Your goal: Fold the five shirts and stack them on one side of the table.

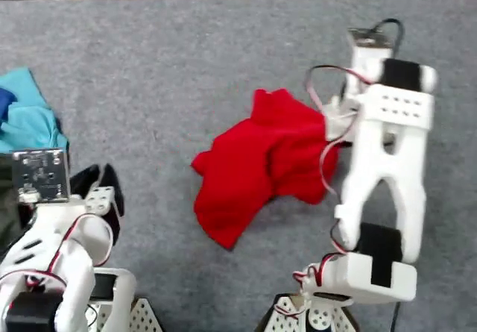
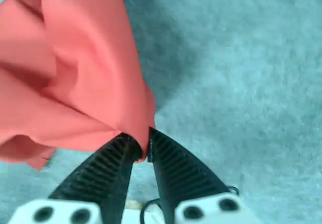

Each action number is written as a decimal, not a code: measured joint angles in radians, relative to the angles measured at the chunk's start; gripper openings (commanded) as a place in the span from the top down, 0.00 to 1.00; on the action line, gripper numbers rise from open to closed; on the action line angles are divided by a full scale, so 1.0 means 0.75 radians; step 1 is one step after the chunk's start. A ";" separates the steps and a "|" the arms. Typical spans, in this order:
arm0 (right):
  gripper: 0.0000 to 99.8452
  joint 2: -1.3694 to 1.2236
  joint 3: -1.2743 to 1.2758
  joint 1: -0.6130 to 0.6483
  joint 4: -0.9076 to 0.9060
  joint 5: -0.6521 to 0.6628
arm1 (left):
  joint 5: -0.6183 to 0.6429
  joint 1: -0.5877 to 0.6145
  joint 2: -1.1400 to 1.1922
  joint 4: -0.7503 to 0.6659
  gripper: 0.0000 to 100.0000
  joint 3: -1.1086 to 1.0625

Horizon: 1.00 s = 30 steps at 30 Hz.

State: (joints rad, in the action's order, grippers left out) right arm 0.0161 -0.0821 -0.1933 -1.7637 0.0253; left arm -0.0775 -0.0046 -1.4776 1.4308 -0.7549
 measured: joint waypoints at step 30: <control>0.80 0.004 0.440 -0.491 0.143 0.608 | 0.329 -0.477 1.808 -0.458 0.86 0.511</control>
State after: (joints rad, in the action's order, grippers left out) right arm 0.0192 0.2478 -0.5616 -1.6563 0.4810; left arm 0.1695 -0.3621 -0.1212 1.0871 -0.3713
